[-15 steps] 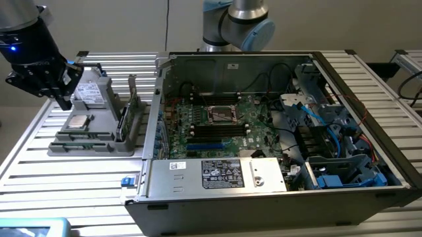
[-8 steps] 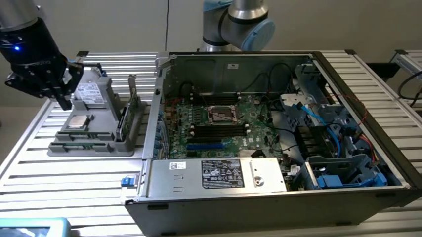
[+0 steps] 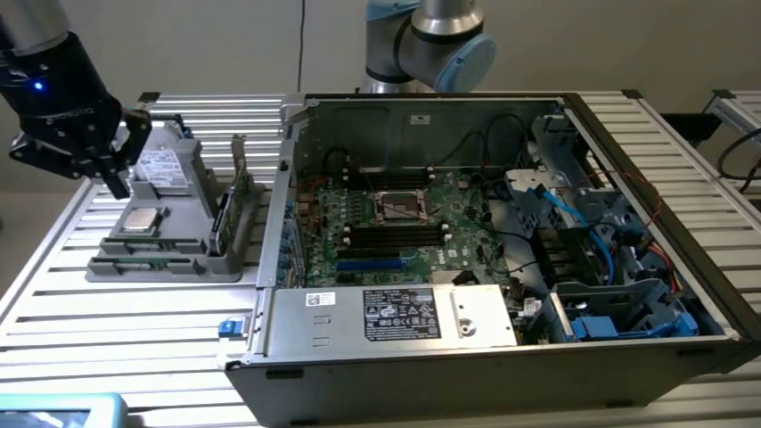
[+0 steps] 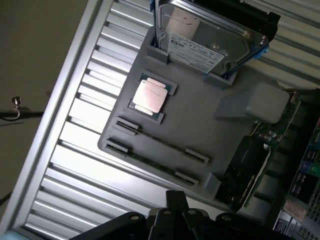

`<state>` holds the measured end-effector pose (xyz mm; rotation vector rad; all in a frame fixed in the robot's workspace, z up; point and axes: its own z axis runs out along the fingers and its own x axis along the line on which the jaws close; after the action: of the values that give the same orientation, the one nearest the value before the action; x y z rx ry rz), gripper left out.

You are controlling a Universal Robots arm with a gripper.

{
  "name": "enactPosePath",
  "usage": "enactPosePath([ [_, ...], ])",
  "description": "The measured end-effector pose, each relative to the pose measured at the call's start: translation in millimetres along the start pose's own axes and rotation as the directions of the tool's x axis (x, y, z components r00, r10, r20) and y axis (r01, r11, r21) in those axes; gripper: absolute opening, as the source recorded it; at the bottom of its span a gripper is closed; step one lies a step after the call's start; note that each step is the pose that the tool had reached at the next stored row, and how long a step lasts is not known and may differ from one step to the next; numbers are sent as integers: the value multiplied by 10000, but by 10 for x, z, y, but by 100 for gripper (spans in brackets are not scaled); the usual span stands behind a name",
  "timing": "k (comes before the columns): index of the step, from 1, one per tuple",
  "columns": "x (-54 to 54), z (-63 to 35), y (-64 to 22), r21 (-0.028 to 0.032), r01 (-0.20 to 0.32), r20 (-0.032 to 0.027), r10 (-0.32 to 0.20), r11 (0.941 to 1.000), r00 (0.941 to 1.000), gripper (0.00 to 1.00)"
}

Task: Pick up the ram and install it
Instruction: 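Pick up the ram and move it above insertion slot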

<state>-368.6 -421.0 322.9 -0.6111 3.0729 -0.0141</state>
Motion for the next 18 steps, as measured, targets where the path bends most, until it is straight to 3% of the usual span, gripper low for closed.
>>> enactPosePath([
  [4,0,1,0,-10,729,11,-729,9973,9973,11],
  [9,0,2,0,-26,1626,27,-1626,9867,9867,11],
  [13,0,2,0,-46,2337,46,-2337,9723,9723,11],
  [18,0,3,0,-81,3216,83,-3216,9468,9469,11],
])
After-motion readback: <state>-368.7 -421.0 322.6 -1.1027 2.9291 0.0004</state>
